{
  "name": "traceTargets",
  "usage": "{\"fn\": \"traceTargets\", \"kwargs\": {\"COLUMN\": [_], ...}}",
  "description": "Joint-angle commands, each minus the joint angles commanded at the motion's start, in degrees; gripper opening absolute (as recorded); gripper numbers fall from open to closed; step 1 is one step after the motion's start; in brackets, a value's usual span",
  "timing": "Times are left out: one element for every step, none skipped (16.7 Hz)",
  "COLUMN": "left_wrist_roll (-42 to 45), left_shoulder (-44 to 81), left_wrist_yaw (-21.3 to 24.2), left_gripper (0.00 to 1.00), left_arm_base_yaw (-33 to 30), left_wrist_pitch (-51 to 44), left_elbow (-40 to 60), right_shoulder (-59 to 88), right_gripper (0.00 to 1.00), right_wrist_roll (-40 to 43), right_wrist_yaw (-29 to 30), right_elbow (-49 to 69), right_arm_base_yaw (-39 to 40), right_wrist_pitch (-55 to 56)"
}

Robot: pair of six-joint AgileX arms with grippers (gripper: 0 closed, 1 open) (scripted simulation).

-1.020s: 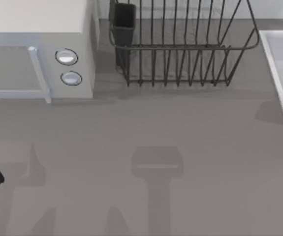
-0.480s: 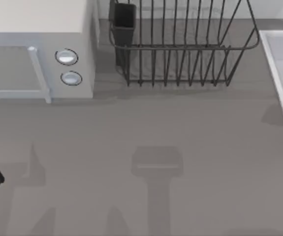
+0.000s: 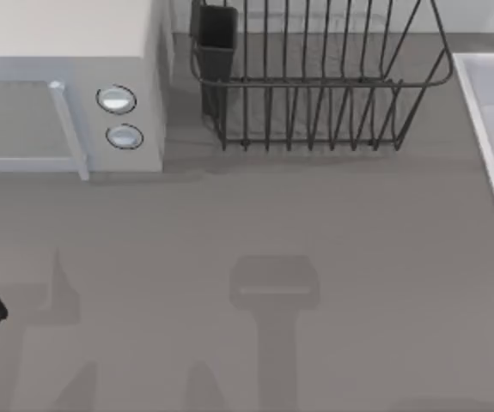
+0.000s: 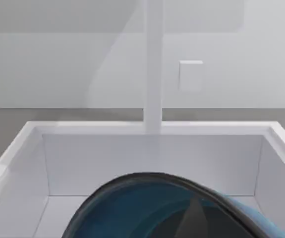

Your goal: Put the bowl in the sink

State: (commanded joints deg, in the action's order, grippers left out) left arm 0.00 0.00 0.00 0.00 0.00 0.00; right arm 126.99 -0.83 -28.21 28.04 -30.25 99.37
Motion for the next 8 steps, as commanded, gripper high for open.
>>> {"fn": "traceTargets", "kwargs": {"left_wrist_roll": [0.0, 0.0, 0.0, 0.0, 0.0, 0.0, 0.0, 0.0], "left_shoulder": [0.0, 0.0, 0.0, 0.0, 0.0, 0.0, 0.0, 0.0], "left_wrist_yaw": [0.0, 0.0, 0.0, 0.0, 0.0, 0.0, 0.0, 0.0], "left_gripper": [1.0, 1.0, 1.0, 1.0, 1.0, 1.0, 1.0, 1.0], "left_arm_base_yaw": [0.0, 0.0, 0.0, 0.0, 0.0, 0.0, 0.0, 0.0], "left_wrist_pitch": [0.0, 0.0, 0.0, 0.0, 0.0, 0.0, 0.0, 0.0], "left_elbow": [0.0, 0.0, 0.0, 0.0, 0.0, 0.0, 0.0, 0.0], "right_shoulder": [0.0, 0.0, 0.0, 0.0, 0.0, 0.0, 0.0, 0.0], "right_gripper": [0.75, 0.83, 0.9, 0.98, 1.0, 1.0, 1.0, 1.0], "right_wrist_roll": [0.0, 0.0, 0.0, 0.0, 0.0, 0.0, 0.0, 0.0], "right_wrist_yaw": [0.0, 0.0, 0.0, 0.0, 0.0, 0.0, 0.0, 0.0], "right_elbow": [0.0, 0.0, 0.0, 0.0, 0.0, 0.0, 0.0, 0.0], "right_arm_base_yaw": [0.0, 0.0, 0.0, 0.0, 0.0, 0.0, 0.0, 0.0], "right_wrist_pitch": [0.0, 0.0, 0.0, 0.0, 0.0, 0.0, 0.0, 0.0]}}
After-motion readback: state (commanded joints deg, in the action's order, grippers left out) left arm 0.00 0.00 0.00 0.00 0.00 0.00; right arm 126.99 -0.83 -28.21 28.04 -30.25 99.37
